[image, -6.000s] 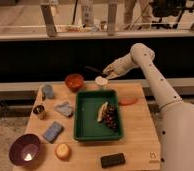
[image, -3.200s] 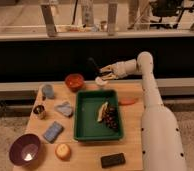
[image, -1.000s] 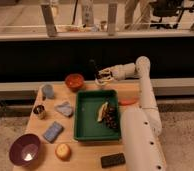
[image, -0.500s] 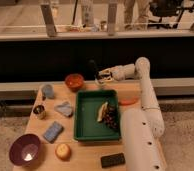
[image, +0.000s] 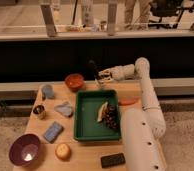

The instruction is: Place brush in paper cup

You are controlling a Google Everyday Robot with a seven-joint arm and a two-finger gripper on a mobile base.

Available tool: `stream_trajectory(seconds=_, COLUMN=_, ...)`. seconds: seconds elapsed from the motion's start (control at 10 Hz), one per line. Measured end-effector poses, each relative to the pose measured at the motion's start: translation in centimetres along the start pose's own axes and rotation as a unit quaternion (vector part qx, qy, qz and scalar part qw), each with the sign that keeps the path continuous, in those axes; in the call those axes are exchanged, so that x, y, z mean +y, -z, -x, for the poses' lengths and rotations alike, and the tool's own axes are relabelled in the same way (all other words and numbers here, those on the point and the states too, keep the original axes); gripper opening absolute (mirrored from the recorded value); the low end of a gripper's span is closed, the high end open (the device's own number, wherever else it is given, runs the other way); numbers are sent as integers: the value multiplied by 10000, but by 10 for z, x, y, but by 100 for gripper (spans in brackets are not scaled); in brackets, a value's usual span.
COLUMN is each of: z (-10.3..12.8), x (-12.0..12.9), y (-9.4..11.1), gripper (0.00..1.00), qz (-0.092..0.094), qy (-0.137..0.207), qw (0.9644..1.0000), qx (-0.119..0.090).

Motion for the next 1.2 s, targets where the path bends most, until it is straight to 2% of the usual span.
stream_trajectory(seconds=0.1, z=-1, x=-1, y=2, gripper=34, qz=-11, qy=-1, qw=10000, qx=33)
stream_trajectory(seconds=0.4, z=-2, x=-1, y=4, gripper=64, qz=-24, qy=-35, qw=10000, qx=62)
stream_trajectory(seconds=0.6, z=-3, x=0, y=4, gripper=79, qz=-29, qy=-78, qw=9999, qx=64)
stream_trajectory(seconds=1.2, z=-4, x=-1, y=7, gripper=80, qz=-66, qy=-96, qw=9999, qx=110)
